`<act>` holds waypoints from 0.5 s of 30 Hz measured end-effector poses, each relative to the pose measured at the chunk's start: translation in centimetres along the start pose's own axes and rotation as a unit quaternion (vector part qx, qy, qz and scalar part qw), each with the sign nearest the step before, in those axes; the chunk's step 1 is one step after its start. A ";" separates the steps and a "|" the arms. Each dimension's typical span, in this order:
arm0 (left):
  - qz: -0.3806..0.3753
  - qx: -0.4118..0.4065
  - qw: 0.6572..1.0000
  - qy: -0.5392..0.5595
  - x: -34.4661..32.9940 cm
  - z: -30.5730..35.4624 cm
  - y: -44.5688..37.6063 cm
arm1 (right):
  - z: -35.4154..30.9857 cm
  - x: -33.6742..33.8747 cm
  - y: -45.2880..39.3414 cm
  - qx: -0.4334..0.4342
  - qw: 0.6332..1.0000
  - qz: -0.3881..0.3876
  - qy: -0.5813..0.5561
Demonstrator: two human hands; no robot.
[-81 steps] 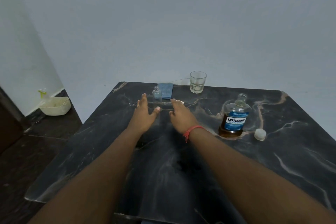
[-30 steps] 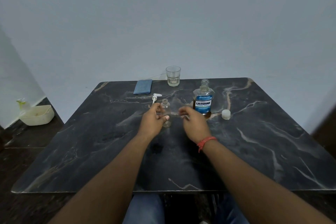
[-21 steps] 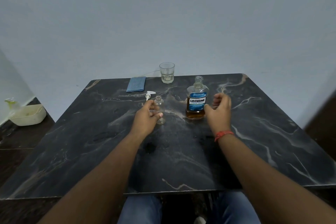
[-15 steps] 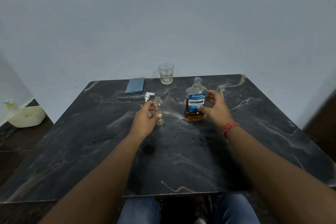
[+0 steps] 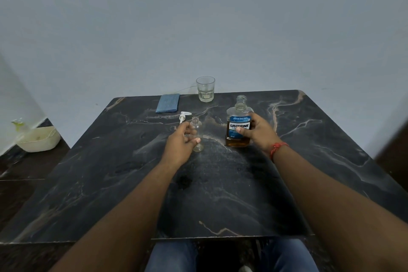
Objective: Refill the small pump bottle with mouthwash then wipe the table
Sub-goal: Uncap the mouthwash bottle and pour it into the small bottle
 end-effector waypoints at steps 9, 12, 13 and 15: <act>0.001 0.013 1.000 -0.005 0.0 -0.3 -0.2 | -2.1 -0.4 0.3 0.049 0.995 0.000 0.091; 0.001 0.012 1.000 -0.012 0.0 -0.1 -0.2 | -3.3 -0.7 0.5 0.078 0.980 -0.011 0.180; 0.001 0.010 1.000 -0.012 0.0 0.0 -0.2 | -3.7 -0.9 0.5 0.088 0.973 -0.014 0.213; 0.002 0.009 1.000 -0.011 0.0 0.1 -0.2 | -4.4 -1.2 0.6 0.110 0.956 -0.020 0.270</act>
Point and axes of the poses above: each hand's wrist, its own y-axis away from the middle knuckle, its own x-axis out of the back of the hand, z = x × y, the point moved 6 cm from there along -y, towards the middle knuckle, and after that the axes turned 6 degrees about y, right-handed, at the moved point
